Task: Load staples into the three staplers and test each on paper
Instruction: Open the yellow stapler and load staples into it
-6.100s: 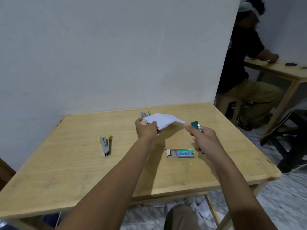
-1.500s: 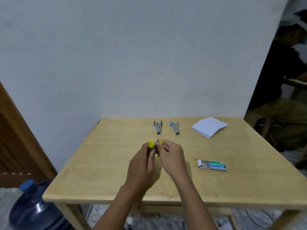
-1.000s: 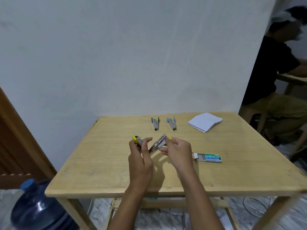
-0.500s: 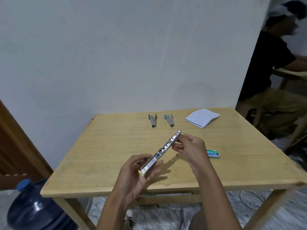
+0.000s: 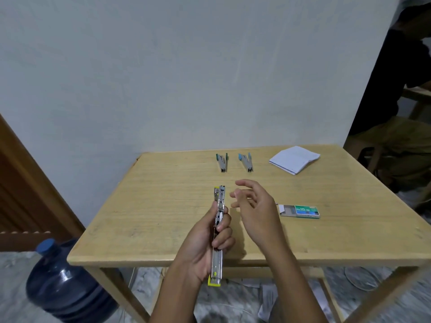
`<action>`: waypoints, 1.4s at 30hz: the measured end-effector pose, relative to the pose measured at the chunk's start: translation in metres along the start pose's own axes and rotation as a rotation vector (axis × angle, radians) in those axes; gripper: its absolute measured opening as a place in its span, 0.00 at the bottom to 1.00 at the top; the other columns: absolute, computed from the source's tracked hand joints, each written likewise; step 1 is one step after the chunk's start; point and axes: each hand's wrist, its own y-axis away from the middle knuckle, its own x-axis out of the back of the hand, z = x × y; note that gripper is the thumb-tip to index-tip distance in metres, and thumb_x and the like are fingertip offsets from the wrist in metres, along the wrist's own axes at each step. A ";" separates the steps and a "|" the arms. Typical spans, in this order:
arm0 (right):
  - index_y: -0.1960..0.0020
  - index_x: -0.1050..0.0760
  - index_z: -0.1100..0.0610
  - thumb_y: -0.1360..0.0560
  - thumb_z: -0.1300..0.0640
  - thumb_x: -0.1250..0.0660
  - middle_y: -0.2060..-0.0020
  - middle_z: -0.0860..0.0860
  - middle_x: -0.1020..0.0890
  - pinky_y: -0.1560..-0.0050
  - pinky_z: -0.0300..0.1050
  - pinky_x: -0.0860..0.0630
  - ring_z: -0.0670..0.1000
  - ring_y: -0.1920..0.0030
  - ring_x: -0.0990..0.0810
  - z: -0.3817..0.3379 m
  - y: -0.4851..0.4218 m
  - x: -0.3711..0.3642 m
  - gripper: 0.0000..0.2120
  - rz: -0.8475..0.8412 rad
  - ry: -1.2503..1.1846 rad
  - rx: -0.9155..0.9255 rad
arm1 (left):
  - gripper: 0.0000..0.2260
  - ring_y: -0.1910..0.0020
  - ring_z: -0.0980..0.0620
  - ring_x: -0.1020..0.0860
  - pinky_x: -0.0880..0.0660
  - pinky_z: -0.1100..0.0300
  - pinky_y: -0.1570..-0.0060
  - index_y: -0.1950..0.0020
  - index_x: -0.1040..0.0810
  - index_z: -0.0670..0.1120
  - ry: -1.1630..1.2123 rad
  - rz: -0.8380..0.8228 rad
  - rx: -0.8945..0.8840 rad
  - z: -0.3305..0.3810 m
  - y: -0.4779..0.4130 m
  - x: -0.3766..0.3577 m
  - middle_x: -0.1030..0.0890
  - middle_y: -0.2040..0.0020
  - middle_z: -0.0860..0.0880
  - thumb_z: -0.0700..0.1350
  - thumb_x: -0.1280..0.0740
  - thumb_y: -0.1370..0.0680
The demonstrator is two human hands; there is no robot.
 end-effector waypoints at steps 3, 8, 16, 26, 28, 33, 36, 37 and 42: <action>0.48 0.21 0.39 0.20 0.52 0.35 0.55 0.37 0.17 0.50 0.41 0.22 0.42 0.54 0.18 0.004 0.008 -0.003 0.08 -0.092 0.108 0.112 | 0.15 0.85 0.59 0.41 0.43 0.66 0.82 0.60 0.26 0.43 -0.036 0.034 -0.042 -0.002 -0.003 0.005 0.37 0.74 0.51 0.51 0.41 0.19; 0.42 0.20 0.40 0.21 0.49 0.35 0.53 0.39 0.17 0.48 0.39 0.23 0.37 0.50 0.20 0.006 0.012 -0.006 0.10 -0.109 0.195 0.115 | 0.20 0.84 0.59 0.40 0.45 0.66 0.80 0.60 0.17 0.43 -0.085 0.034 -0.066 -0.006 -0.003 0.004 0.36 0.74 0.51 0.53 0.41 0.19; 0.53 0.20 0.43 0.23 0.52 0.31 0.61 0.38 0.17 0.53 0.30 0.27 0.35 0.54 0.20 0.002 0.014 -0.006 0.04 -0.080 0.214 0.129 | 0.16 0.84 0.58 0.40 0.41 0.66 0.83 0.60 0.27 0.43 -0.099 0.102 -0.083 -0.009 0.000 0.000 0.38 0.75 0.50 0.53 0.40 0.19; 0.59 0.21 0.47 0.24 0.55 0.30 0.63 0.41 0.16 0.64 0.42 0.18 0.42 0.67 0.16 -0.001 0.024 0.001 0.06 -0.083 0.167 0.168 | 0.25 0.84 0.56 0.40 0.42 0.65 0.80 0.73 0.35 0.45 -0.110 0.171 -0.075 -0.013 0.003 -0.005 0.40 0.82 0.49 0.57 0.42 0.20; 0.59 0.20 0.48 0.25 0.54 0.30 0.64 0.44 0.16 0.60 0.48 0.18 0.45 0.64 0.16 0.002 0.025 0.000 0.04 -0.102 0.161 0.208 | 0.25 0.83 0.55 0.39 0.41 0.65 0.80 0.73 0.34 0.45 -0.096 0.180 -0.082 -0.010 0.002 -0.002 0.40 0.83 0.49 0.58 0.42 0.20; 0.59 0.19 0.53 0.27 0.62 0.27 0.60 0.43 0.17 0.55 0.42 0.21 0.45 0.57 0.17 0.009 0.027 -0.001 0.05 -0.056 0.170 0.406 | 0.23 0.82 0.55 0.39 0.39 0.65 0.78 0.70 0.26 0.44 -0.049 0.201 -0.115 -0.007 0.003 -0.003 0.39 0.81 0.49 0.56 0.40 0.20; 0.60 0.18 0.55 0.30 0.66 0.25 0.60 0.44 0.16 0.55 0.37 0.23 0.44 0.58 0.17 0.012 0.026 0.000 0.07 -0.027 0.163 0.492 | 0.20 0.81 0.56 0.38 0.38 0.66 0.80 0.65 0.24 0.43 -0.029 0.236 -0.140 -0.007 0.002 -0.004 0.37 0.78 0.49 0.54 0.38 0.20; 0.60 0.18 0.56 0.31 0.67 0.25 0.60 0.45 0.16 0.54 0.38 0.22 0.44 0.58 0.16 0.013 0.025 0.000 0.06 -0.024 0.157 0.525 | 0.18 0.81 0.56 0.37 0.37 0.66 0.80 0.63 0.24 0.43 -0.015 0.254 -0.146 -0.006 0.000 -0.004 0.35 0.77 0.49 0.54 0.38 0.20; 0.59 0.18 0.58 0.31 0.66 0.25 0.61 0.45 0.17 0.54 0.38 0.23 0.43 0.58 0.17 0.022 0.029 -0.002 0.05 -0.070 0.152 0.610 | 0.16 0.74 0.54 0.30 0.28 0.62 0.69 0.60 0.27 0.43 0.097 0.241 -0.161 0.001 -0.002 0.000 0.27 0.69 0.49 0.54 0.39 0.19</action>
